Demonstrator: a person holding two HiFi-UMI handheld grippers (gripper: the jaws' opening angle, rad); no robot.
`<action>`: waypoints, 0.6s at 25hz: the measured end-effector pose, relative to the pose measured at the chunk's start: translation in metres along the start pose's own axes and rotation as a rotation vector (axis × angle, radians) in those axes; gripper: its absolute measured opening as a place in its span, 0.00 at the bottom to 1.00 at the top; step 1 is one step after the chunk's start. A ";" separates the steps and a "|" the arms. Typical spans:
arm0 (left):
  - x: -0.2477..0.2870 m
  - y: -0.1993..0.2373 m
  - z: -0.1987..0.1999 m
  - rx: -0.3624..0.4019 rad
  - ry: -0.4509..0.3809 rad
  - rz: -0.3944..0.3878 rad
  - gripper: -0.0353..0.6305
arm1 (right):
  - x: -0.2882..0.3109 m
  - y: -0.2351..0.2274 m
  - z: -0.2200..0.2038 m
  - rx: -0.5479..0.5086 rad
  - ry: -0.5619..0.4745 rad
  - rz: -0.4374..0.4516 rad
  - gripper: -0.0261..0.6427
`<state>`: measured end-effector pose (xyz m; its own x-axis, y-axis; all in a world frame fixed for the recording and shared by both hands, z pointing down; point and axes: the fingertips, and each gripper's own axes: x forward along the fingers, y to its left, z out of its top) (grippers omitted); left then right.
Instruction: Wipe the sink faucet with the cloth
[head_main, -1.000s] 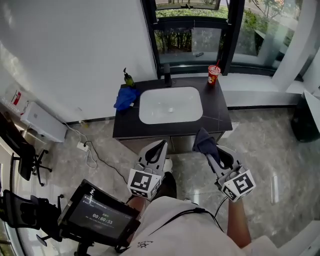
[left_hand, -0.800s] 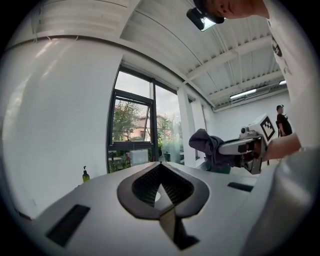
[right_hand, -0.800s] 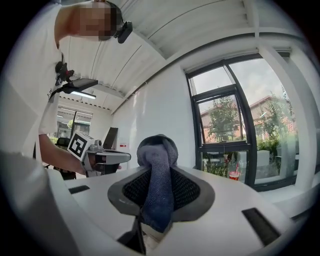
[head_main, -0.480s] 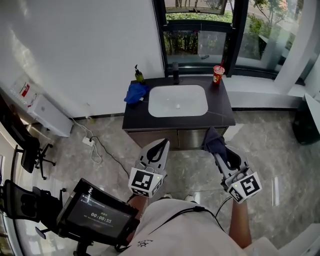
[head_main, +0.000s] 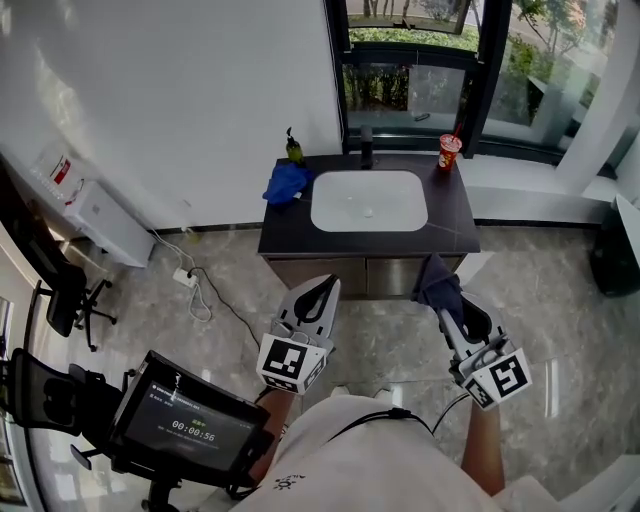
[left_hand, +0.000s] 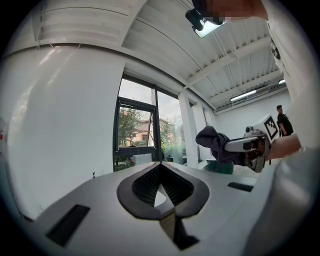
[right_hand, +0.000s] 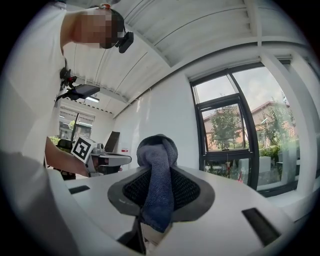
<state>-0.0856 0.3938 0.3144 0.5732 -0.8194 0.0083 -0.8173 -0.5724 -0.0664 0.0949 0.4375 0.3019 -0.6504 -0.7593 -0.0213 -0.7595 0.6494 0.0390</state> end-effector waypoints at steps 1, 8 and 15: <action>-0.002 0.000 0.000 -0.002 0.000 0.003 0.04 | 0.001 0.002 -0.002 -0.002 0.006 0.004 0.20; -0.013 0.000 -0.005 -0.007 0.013 0.008 0.04 | 0.002 0.009 -0.006 0.008 0.009 0.004 0.20; -0.015 -0.003 -0.006 -0.005 0.009 0.000 0.04 | -0.004 0.007 -0.008 0.016 0.002 -0.016 0.20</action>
<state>-0.0921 0.4080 0.3209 0.5724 -0.8198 0.0171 -0.8177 -0.5723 -0.0618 0.0920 0.4444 0.3100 -0.6380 -0.7698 -0.0195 -0.7700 0.6376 0.0228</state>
